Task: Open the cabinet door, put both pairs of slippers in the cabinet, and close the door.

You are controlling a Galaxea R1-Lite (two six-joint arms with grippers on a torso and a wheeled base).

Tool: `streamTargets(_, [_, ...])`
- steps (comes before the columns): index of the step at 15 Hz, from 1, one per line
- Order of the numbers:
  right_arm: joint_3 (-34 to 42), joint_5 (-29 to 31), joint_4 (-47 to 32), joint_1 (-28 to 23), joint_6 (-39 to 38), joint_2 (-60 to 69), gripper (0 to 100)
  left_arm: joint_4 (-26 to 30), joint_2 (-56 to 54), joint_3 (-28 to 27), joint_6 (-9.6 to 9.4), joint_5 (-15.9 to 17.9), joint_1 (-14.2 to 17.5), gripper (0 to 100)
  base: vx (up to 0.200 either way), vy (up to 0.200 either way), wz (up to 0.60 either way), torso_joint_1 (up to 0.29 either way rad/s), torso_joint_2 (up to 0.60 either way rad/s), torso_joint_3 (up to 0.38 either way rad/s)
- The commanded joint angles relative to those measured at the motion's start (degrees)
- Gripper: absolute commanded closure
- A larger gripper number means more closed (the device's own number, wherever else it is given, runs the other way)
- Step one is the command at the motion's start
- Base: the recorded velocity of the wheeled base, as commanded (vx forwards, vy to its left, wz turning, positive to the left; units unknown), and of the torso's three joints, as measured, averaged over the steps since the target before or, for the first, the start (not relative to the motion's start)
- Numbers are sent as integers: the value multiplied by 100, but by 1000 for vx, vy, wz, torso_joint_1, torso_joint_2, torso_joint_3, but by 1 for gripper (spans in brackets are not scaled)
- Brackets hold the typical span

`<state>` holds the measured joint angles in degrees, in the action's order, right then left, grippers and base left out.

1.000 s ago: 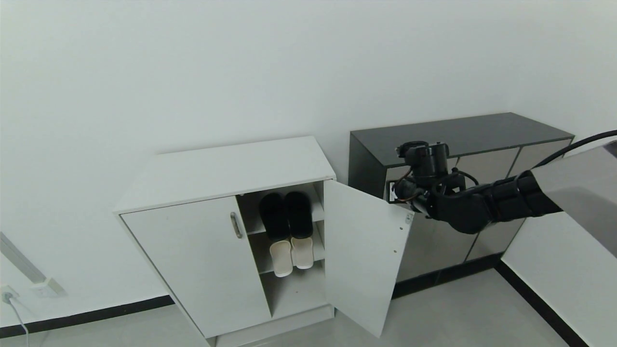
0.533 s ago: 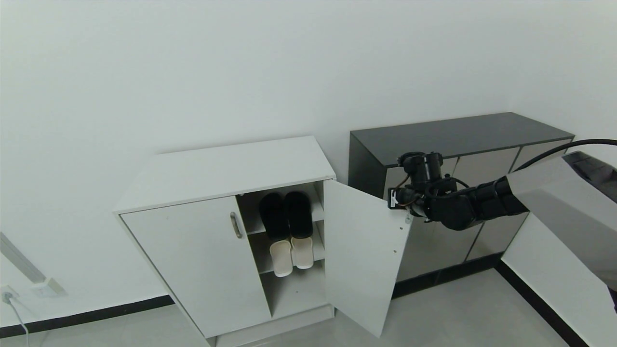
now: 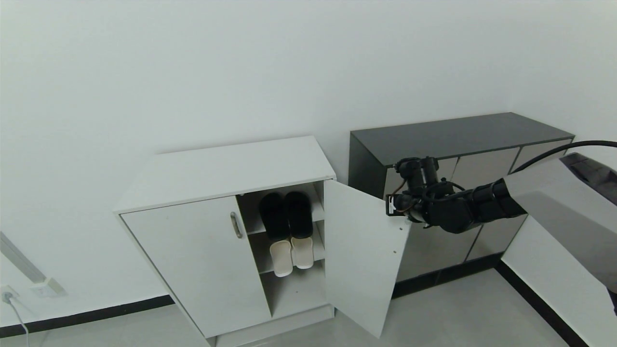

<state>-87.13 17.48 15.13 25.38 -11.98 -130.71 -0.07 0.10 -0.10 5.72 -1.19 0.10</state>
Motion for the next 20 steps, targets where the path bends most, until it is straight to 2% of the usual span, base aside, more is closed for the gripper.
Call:
streamTargets(1, [152,1,-10,178,-6,160,100,-1,-1,1,0,-4,-1,100,0,0,0,0,0,0])
streamTargets(7, [820,18,69,1013,-296,810,100,-1,-1,1,0,-4,-1,100,0,0,0,0,0,0])
streamTargets(12, [1936,-17,1273,1496,381,1285,100,-1,-1,1,0,-4,-1,100,0,0,0,0,0,0])
streamTargets(18, [2094,-17,1423,1742,478,1364,100,-1,-1,1,0,-4,-1,100,0,0,0,0,0,0])
streamTargets(20, [2209,-96,1475,1813,478,1364,100,-1,8,1,8,-4,-1,100,0,0,600,2,0,7])
